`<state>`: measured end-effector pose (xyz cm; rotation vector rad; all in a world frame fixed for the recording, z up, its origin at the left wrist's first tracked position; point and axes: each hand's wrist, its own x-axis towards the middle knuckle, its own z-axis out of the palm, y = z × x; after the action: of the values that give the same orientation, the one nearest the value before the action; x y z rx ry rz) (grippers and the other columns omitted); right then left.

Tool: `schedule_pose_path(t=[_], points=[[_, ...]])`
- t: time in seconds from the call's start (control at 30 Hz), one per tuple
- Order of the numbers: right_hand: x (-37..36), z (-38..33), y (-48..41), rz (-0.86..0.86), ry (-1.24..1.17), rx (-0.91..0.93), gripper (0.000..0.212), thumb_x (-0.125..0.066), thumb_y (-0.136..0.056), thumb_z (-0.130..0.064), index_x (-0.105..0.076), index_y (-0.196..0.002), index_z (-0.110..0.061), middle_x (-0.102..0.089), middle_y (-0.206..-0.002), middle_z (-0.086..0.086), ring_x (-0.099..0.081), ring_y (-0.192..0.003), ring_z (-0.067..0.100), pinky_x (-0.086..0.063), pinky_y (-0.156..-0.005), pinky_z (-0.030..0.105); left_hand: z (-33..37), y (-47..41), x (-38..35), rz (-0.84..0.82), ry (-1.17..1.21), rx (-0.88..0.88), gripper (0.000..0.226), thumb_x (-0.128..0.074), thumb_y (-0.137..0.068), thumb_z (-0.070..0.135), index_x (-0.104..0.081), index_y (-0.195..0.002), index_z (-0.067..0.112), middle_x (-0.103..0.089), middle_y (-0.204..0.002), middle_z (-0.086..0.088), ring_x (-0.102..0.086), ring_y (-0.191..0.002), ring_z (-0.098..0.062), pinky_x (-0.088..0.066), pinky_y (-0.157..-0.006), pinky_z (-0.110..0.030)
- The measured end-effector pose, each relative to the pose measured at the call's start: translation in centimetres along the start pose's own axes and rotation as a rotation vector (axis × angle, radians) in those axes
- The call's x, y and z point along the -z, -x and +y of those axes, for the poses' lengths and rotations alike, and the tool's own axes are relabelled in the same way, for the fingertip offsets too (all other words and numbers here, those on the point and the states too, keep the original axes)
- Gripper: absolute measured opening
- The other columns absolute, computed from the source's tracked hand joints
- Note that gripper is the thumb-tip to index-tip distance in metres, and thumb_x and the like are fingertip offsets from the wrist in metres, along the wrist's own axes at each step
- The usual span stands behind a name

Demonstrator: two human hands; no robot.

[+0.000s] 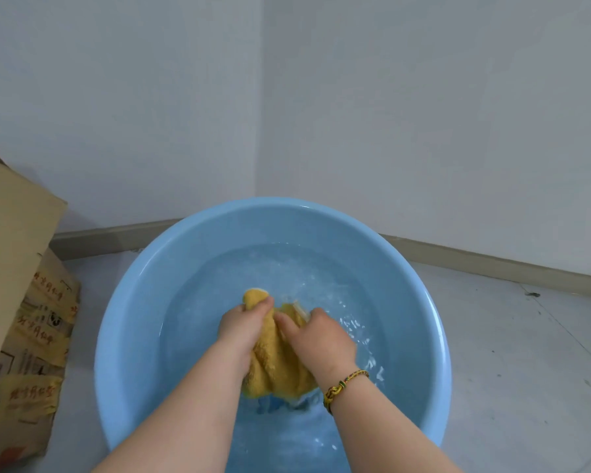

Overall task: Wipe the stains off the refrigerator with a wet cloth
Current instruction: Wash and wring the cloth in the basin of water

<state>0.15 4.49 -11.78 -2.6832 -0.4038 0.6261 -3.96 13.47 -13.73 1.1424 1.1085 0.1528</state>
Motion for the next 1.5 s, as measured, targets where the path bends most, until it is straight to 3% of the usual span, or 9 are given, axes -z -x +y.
schedule_pose_path(t=[0.27, 0.5, 0.67, 0.8, 0.87, 0.97, 1.1, 1.3, 1.5], points=[[-1.7, 1.9, -1.4, -0.171, 0.073, -0.054, 0.021, -0.041, -0.092, -0.022, -0.055, -0.103, -0.011, -0.061, -0.107, 0.006, -0.057, -0.102, 0.027, -0.038, -0.076, 0.024, -2.5, -1.4, 1.4, 0.163, -0.633, 0.018, 0.041, -0.057, -0.087, 0.034, -0.059, -0.112, 0.003, -0.060, -0.117, -0.016, -0.057, -0.104, -0.032, -0.045, -0.083, -0.032], [1.0, 0.5, -0.3, -0.032, -0.622, -0.090, 0.016, -0.045, -0.092, -0.019, -0.054, -0.079, -0.016, -0.050, -0.069, 0.000, -0.047, -0.063, 0.017, -0.036, -0.054, 0.024, -0.7, 0.1, 0.1, -0.053, 0.248, 0.181, 0.021, -0.053, -0.092, 0.021, -0.056, -0.105, 0.004, -0.060, -0.082, -0.015, -0.057, -0.072, -0.026, -0.047, -0.069, -0.034], [1.0, -0.6, 2.6, 0.131, -0.115, 0.375, 0.035, -0.040, -0.091, -0.015, -0.041, -0.126, -0.019, -0.040, -0.117, 0.004, -0.053, -0.098, 0.031, -0.035, -0.069, 0.030, 1.4, 2.4, -1.5, -0.295, 0.384, 0.007, 0.035, -0.060, -0.075, 0.047, -0.064, -0.091, 0.016, -0.066, -0.084, -0.007, -0.063, -0.077, -0.022, -0.050, -0.074, -0.032], [0.0, -0.1, 3.5, 0.377, 0.022, 0.574, 0.051, -0.044, -0.067, -0.023, -0.050, -0.117, -0.024, -0.058, -0.095, -0.002, -0.054, -0.080, 0.019, -0.048, -0.061, 0.024, 1.9, 2.8, -1.4, -0.212, 0.551, -0.106, 0.013, -0.055, -0.087, 0.024, -0.061, -0.096, 0.017, -0.062, -0.074, -0.004, -0.062, -0.054, -0.012, -0.052, -0.052, -0.020], [-0.1, 0.5, 3.3, 0.470, -0.128, 0.517, 0.066, -0.050, -0.071, -0.030, -0.030, -0.134, -0.028, -0.050, -0.123, 0.002, -0.041, -0.110, 0.016, -0.040, -0.092, 0.026, 2.3, 2.9, -1.1, -0.276, 0.595, -0.123, 0.017, -0.047, -0.092, 0.026, -0.061, -0.094, 0.016, -0.065, -0.071, -0.006, -0.064, -0.052, -0.011, -0.054, -0.050, -0.022], [0.7, 1.0, 2.6, 0.106, -0.485, 0.389, 0.102, -0.069, -0.077, -0.025, 0.007, -0.144, -0.026, -0.022, -0.145, -0.002, -0.020, -0.137, 0.013, -0.018, -0.109, 0.019, 3.2, 3.4, -0.9, -0.375, 0.670, -0.084, 0.039, -0.037, -0.092, 0.044, -0.062, -0.085, 0.016, -0.069, -0.061, -0.005, -0.067, -0.053, -0.016, -0.056, -0.048, -0.029], [2.1, 1.0, 1.6, -0.183, -0.507, 0.386, 0.086, -0.064, -0.075, -0.009, -0.016, -0.142, -0.032, -0.061, -0.099, 0.000, -0.060, -0.077, 0.013, -0.052, -0.075, 0.029, 3.9, 4.0, -0.2, -0.441, 0.719, 0.029, 0.061, -0.031, -0.092, 0.051, -0.065, -0.059, 0.013, -0.064, -0.057, -0.008, -0.065, -0.054, -0.018, -0.054, -0.055, -0.026], [3.8, 1.8, -0.6, 0.544, 0.297, 0.667, 0.028, -0.070, -0.058, -0.024, -0.062, -0.084, -0.018, -0.058, -0.073, -0.001, -0.059, -0.064, 0.021, -0.035, -0.047, 0.020, 4.2, 4.7, 0.9, -0.714, 0.383, 0.115, 0.034, -0.044, -0.090, 0.023, -0.066, -0.077, 0.001, -0.068, -0.064, -0.015, -0.062, -0.075, -0.027, -0.045, -0.078, -0.049], [4.7, 1.6, -2.6, 0.939, 0.471, 1.087, 0.015, -0.048, -0.063, -0.009, -0.039, -0.072, -0.016, -0.044, -0.063, 0.004, -0.033, -0.063, 0.022, -0.031, -0.059, 0.029, 3.3, 4.5, 1.5, -0.992, -0.176, 0.082, 0.024, -0.059, -0.070, 0.018, -0.054, -0.090, 0.007, -0.067, -0.068, -0.005, -0.065, -0.068, -0.021, -0.046, -0.043, -0.022]])
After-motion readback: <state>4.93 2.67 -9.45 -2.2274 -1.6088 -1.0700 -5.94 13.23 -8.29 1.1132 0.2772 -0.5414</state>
